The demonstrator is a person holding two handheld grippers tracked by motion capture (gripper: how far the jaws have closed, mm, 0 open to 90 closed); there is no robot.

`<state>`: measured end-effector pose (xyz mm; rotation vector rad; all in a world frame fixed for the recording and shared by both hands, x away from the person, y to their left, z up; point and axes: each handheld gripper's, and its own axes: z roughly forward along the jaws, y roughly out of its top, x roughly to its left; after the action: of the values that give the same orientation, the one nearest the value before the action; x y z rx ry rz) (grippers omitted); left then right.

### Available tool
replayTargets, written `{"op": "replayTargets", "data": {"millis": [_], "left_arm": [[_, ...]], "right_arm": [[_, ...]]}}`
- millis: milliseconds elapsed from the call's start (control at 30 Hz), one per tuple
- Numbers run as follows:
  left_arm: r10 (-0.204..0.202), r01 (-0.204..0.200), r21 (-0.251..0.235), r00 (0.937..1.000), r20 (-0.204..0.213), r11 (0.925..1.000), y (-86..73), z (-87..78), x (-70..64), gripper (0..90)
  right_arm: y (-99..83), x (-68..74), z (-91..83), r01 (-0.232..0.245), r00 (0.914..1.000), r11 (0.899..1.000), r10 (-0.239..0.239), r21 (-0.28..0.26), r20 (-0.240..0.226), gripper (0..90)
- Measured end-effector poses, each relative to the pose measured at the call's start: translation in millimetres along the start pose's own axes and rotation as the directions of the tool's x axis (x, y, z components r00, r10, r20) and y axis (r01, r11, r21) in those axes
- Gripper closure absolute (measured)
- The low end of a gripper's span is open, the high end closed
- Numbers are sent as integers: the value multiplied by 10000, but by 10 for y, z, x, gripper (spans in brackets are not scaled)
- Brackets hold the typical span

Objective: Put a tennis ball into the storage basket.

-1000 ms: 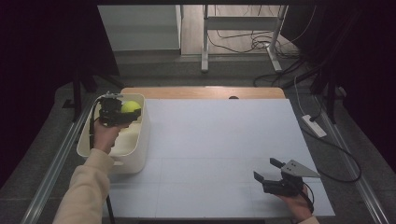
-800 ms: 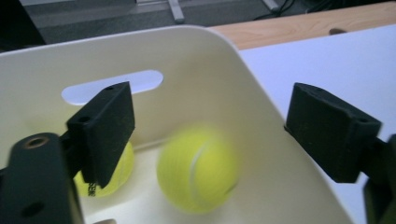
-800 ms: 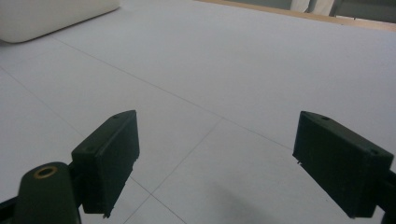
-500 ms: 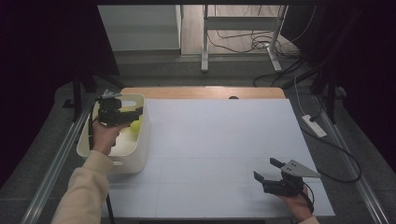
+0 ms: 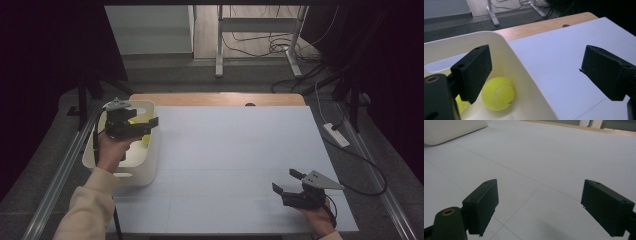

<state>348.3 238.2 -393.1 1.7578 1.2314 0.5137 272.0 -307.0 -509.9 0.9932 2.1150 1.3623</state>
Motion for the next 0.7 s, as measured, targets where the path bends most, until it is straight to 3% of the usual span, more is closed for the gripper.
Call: {"op": "replayTargets", "data": {"millis": [267,700], "left_arm": [[247,-230,-297,9980,575,9993,-38,-85,-101,112],[289,-218,-549,9910,1306,9983,-117,-172,-212,114]], "right_arm": [[3,-17,18,-46,10000,10000,46,7,-32,145],[12,-23,40,-42,9997,10000,42,11,-227,145]]}}
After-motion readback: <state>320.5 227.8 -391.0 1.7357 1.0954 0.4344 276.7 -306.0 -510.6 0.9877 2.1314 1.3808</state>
